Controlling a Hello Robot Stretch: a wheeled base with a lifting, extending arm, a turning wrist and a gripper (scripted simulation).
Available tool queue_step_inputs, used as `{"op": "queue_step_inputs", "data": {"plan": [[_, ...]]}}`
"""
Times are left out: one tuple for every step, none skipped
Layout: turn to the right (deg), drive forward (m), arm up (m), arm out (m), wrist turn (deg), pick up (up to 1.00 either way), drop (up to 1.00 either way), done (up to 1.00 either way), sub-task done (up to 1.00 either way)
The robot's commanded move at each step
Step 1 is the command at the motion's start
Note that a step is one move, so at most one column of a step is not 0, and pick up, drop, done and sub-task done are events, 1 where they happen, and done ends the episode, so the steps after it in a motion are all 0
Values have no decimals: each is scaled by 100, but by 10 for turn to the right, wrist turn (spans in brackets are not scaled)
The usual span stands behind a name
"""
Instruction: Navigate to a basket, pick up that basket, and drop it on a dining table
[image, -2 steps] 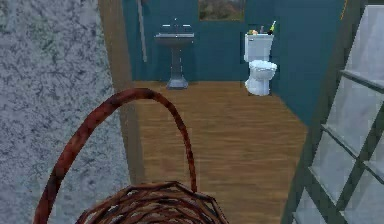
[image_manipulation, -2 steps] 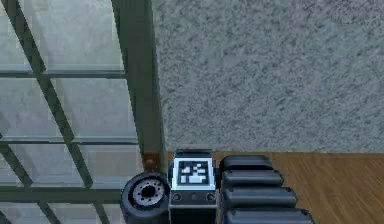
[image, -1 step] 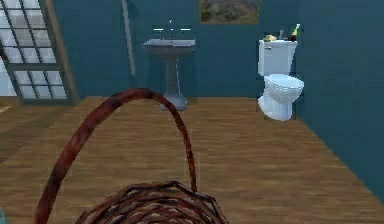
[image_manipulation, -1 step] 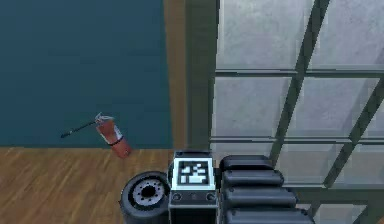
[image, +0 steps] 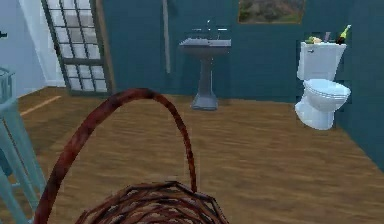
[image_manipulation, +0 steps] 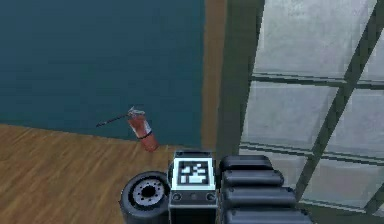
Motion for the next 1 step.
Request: {"op": "queue_step_inputs", "data": {"plan": [[0, 10, 0, 0, 0, 0, 0, 0, 0]]}}
